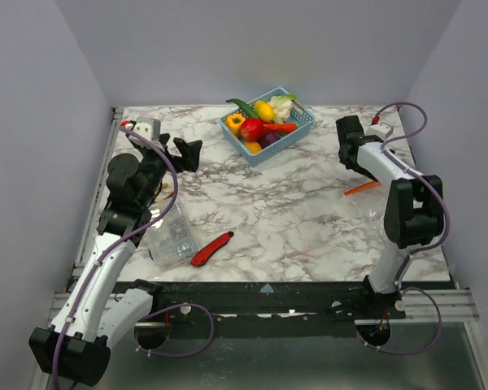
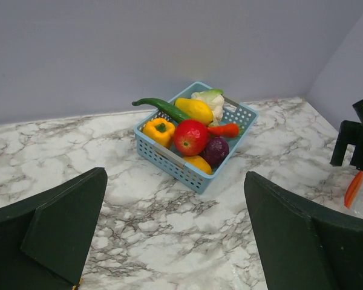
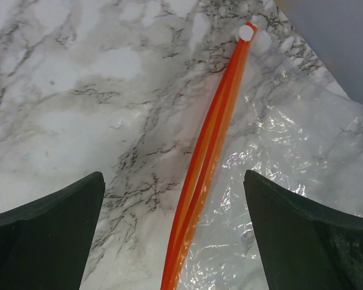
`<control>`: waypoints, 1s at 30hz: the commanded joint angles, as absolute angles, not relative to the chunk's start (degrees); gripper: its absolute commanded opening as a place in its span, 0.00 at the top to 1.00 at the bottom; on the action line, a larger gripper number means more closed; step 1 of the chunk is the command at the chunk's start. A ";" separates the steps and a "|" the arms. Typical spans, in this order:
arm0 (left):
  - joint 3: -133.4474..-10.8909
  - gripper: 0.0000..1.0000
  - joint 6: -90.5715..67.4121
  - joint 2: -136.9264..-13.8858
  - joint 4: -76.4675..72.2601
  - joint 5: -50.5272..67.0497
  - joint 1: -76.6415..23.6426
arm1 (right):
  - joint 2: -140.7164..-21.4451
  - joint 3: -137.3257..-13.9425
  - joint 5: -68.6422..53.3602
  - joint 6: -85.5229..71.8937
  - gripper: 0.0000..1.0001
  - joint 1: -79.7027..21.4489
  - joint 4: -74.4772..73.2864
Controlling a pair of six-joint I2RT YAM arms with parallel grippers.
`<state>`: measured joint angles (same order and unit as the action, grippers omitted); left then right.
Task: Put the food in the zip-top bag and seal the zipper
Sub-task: Pick up the zipper food storage bag at the center of the board.
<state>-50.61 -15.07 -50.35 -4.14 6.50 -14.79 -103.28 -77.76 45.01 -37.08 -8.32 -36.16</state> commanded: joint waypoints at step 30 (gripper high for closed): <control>-52.38 0.01 -19.12 -53.61 -5.02 14.10 -14.94 | -121.26 -86.90 66.83 -44.48 0.36 -6.42 -53.37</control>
